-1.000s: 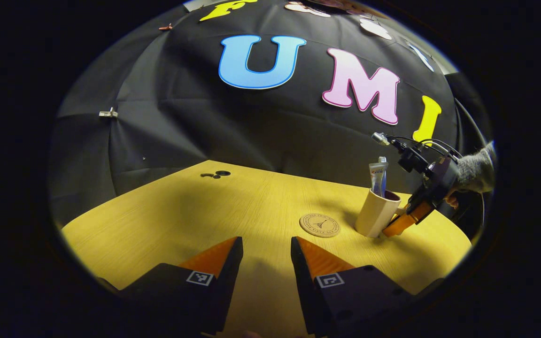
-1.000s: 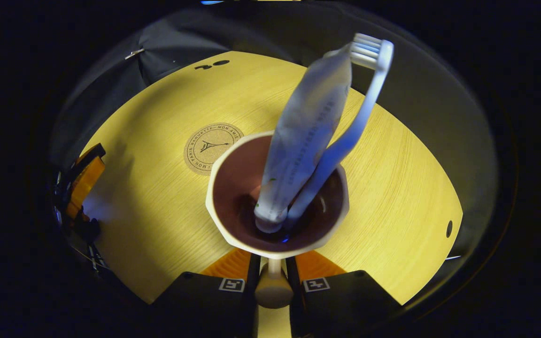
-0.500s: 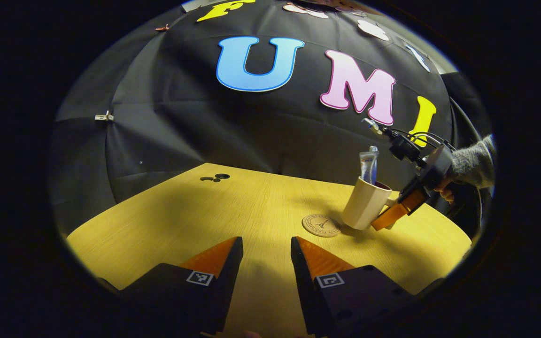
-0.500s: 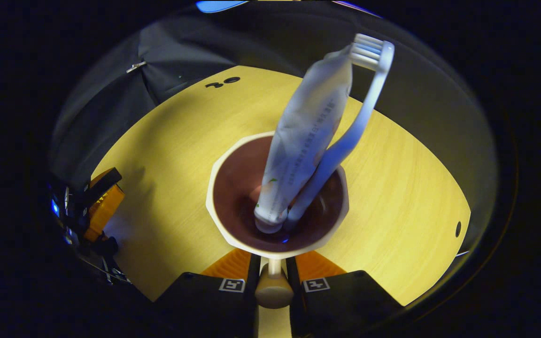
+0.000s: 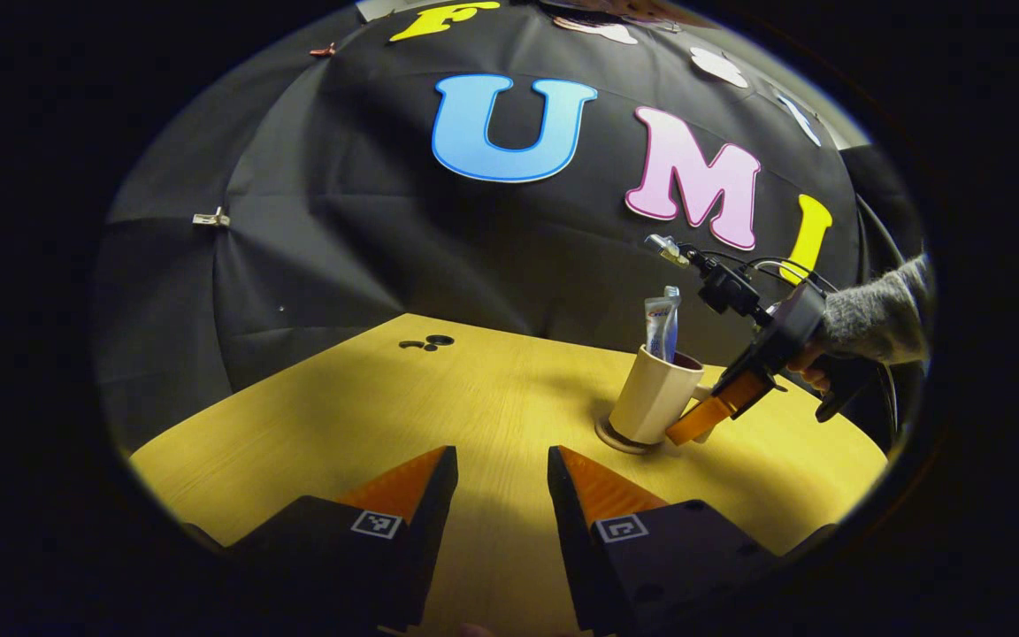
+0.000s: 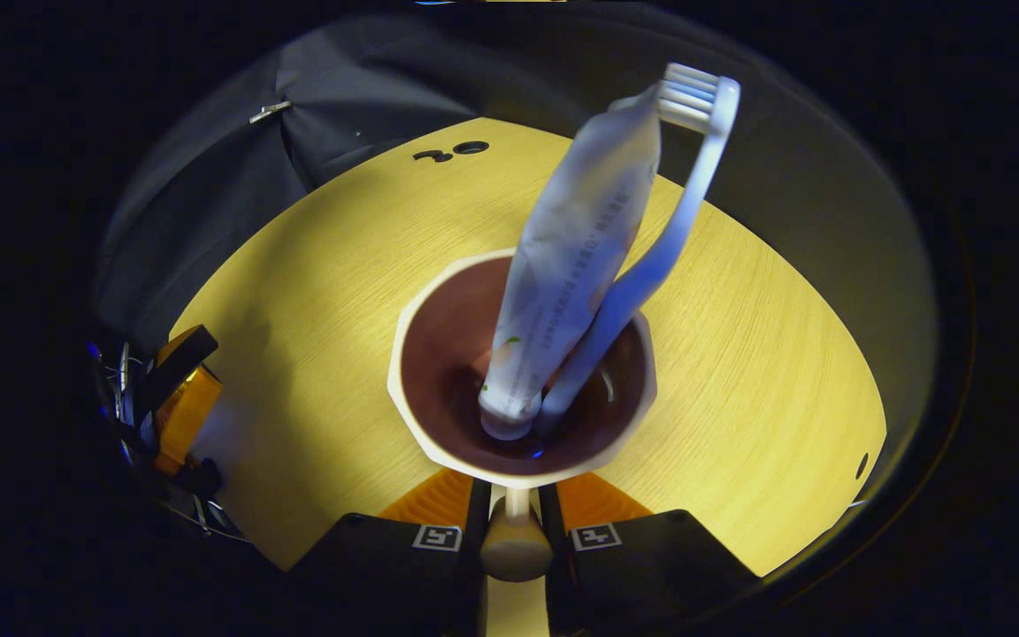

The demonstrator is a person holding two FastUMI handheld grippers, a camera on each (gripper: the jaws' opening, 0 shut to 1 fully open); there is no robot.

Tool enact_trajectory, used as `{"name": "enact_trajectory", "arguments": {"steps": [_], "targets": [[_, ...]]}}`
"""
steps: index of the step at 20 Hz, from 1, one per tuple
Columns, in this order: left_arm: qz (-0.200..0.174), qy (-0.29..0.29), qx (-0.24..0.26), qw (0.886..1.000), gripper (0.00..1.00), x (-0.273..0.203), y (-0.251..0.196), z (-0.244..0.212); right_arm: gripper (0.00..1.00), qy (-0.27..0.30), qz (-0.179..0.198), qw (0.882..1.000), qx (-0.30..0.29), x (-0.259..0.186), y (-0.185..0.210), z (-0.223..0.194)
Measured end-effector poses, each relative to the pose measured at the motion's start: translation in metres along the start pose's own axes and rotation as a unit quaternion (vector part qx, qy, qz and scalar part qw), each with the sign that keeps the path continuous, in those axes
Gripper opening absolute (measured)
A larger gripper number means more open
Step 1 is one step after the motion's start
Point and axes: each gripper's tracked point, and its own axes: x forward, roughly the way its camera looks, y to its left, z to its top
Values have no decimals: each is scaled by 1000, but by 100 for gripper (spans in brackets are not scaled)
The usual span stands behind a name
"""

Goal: Put the toothbrush and toothpaste on the desktop into the cup, then pick up the cup and place it on the coaster on the desktop.

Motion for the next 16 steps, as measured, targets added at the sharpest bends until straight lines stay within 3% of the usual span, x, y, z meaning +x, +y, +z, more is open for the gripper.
{"name": "enact_trajectory", "arguments": {"steps": [11,13,14,16], "targets": [[5,8,-4,1000,65,-1,8,2,31,14,-2,1000,0,4,-2,2],[1,11,2,1000,64,-2,4,1,38,2,-1,1000,6,-4,-1,2],[0,14,6,1000,64,-3,3,0,33,-5,-2,1000,9,-7,-1,4],[-4,17,12,1000,65,-5,-1,0,33,-15,-4,1000,16,-19,-2,4]]}}
